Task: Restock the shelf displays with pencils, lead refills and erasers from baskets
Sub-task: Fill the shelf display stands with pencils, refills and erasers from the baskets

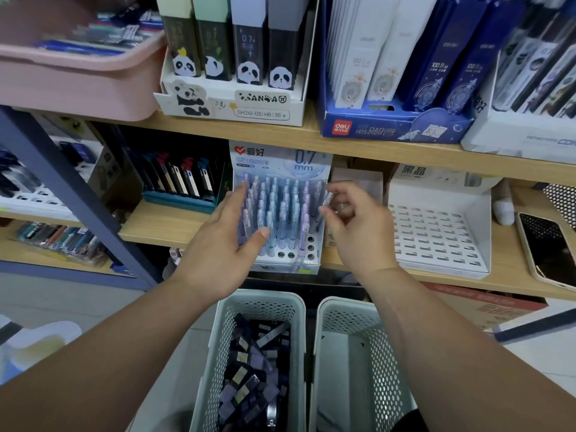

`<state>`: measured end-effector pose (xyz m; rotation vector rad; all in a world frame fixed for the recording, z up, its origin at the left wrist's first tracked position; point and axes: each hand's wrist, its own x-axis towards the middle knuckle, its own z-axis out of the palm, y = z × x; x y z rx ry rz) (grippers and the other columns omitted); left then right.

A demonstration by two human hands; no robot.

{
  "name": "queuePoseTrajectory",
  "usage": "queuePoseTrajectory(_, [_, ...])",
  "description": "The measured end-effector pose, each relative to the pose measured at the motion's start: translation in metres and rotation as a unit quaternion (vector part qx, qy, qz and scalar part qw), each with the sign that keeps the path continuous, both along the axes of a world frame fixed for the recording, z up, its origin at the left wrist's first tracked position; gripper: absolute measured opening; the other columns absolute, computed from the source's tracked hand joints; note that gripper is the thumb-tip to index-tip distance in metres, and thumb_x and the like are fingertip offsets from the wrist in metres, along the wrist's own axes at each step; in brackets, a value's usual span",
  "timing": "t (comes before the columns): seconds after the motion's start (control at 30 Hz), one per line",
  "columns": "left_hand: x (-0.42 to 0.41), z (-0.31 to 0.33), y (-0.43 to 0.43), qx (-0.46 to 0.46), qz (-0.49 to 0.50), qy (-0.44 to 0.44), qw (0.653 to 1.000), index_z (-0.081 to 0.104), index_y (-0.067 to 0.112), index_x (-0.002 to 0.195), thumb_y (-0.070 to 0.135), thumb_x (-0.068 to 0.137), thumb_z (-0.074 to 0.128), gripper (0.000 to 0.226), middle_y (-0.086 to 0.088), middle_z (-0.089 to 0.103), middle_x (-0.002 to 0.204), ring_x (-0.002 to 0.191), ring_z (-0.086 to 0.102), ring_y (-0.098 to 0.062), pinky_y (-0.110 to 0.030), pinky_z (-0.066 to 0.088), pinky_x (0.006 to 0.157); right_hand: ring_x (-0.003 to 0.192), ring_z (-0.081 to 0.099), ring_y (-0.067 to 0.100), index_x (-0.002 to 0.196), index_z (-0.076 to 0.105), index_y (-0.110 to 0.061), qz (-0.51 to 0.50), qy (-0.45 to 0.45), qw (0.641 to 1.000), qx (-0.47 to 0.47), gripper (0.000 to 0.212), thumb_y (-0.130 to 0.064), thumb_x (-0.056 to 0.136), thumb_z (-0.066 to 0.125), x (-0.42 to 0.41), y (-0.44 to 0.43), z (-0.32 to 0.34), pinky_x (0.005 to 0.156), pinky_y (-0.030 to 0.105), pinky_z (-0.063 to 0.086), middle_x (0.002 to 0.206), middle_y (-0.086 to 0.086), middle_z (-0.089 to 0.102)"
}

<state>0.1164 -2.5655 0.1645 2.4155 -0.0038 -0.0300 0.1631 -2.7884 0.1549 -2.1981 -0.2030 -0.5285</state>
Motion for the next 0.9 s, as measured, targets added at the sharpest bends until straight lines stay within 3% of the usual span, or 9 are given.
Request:
queuePoseTrajectory(0.27, [-0.001,0.004,0.001,0.001,-0.004,0.003,1.000,-0.003,0.050,0.155,0.055,0.094,0.056,0.085,0.009,0.010,0.167,0.137,0.046,-0.030,-0.037,0.029,0.116,0.076,0.058,0.010,0.129,0.069,-0.030,0.012,-0.032,0.998,-0.056,0.042,-0.019,0.088,0.075,0.008,-0.001,-0.008,0.081,0.030,0.054,0.101,-0.011,0.057])
queuePoseTrajectory(0.37, [0.000,0.004,0.000,0.003,-0.004,0.006,1.000,-0.002,0.048,0.155,0.053,0.094,0.057,0.086,0.008,0.011,0.167,0.132,0.051,-0.034,-0.037,0.028,0.116,0.078,0.058,0.009,0.129,0.069,-0.032,0.029,-0.023,0.998,-0.052,0.041,-0.023,0.089,0.073,0.008,0.000,-0.009,0.082,0.035,0.056,0.103,-0.012,0.056])
queuePoseTrajectory(0.47, [0.000,0.005,0.000,0.000,-0.005,0.002,1.000,-0.002,0.051,0.154,0.054,0.092,0.059,0.088,0.008,0.010,0.167,0.135,0.048,-0.034,-0.042,0.031,0.118,0.080,0.059,0.010,0.135,0.062,-0.038,0.039,0.005,0.998,-0.046,0.045,-0.026,0.093,0.068,0.004,-0.003,-0.008,0.085,0.036,0.056,0.106,-0.012,0.055])
queuePoseTrajectory(0.57, [-0.002,0.009,-0.003,-0.024,0.005,-0.024,0.999,0.001,0.051,0.154,0.052,0.090,0.063,0.089,0.007,0.014,0.166,0.147,0.031,-0.021,-0.045,0.031,0.118,0.078,0.061,0.008,0.145,0.049,-0.045,0.046,0.035,0.998,-0.035,0.057,-0.021,0.095,0.064,-0.004,-0.008,-0.003,0.085,0.030,0.053,0.105,-0.011,0.054])
queuePoseTrajectory(0.67, [-0.008,0.016,-0.007,-0.020,0.056,-0.159,0.985,0.039,0.027,0.147,0.039,0.089,0.069,0.067,-0.001,0.041,0.137,0.125,0.047,-0.020,-0.044,0.042,0.108,0.072,0.058,0.003,0.146,0.044,-0.044,0.022,0.043,0.999,-0.014,0.059,-0.020,0.096,0.063,-0.013,-0.022,0.002,0.078,0.024,0.051,0.107,-0.011,0.056])
queuePoseTrajectory(0.7, [-0.011,0.019,-0.008,-0.003,0.061,-0.237,0.970,0.052,0.016,0.131,0.033,0.089,0.070,0.049,-0.001,0.045,0.120,0.110,0.049,-0.019,-0.041,0.046,0.098,0.073,0.058,0.003,0.144,0.047,-0.042,0.011,0.042,0.999,-0.009,0.056,-0.020,0.096,0.064,-0.018,-0.029,0.003,0.078,0.025,0.051,0.107,-0.010,0.058])
queuePoseTrajectory(0.77, [-0.023,0.023,-0.017,0.025,0.031,-0.342,0.939,0.057,0.005,0.100,0.024,0.088,0.067,0.024,-0.001,0.044,0.098,0.090,0.043,-0.015,-0.030,0.040,0.081,0.073,0.058,0.005,0.139,0.052,-0.037,-0.003,0.057,0.998,-0.028,0.049,-0.020,0.095,0.065,-0.032,-0.047,-0.003,0.079,0.032,0.054,0.105,-0.010,0.058])
queuePoseTrajectory(0.83, [-0.044,0.015,-0.031,0.024,-0.040,-0.346,0.937,0.055,0.006,0.087,0.022,0.088,0.065,0.019,0.000,0.045,0.089,0.083,0.040,-0.014,-0.027,0.033,0.074,0.071,0.059,0.009,0.136,0.056,-0.032,0.002,0.097,0.992,-0.082,0.045,-0.021,0.094,0.065,-0.052,-0.066,-0.014,0.078,0.034,0.054,0.104,-0.010,0.057])
queuePoseTrajectory(0.9, [-0.070,-0.004,-0.042,0.003,-0.098,-0.278,0.956,0.056,0.012,0.082,0.025,0.089,0.065,0.017,0.004,0.046,0.085,0.077,0.043,-0.012,-0.028,0.035,0.070,0.073,0.061,0.013,0.131,0.060,-0.027,0.016,0.120,0.986,-0.116,0.041,-0.022,0.091,0.067,-0.074,-0.085,-0.028,0.077,0.035,0.053,0.100,-0.008,0.059])
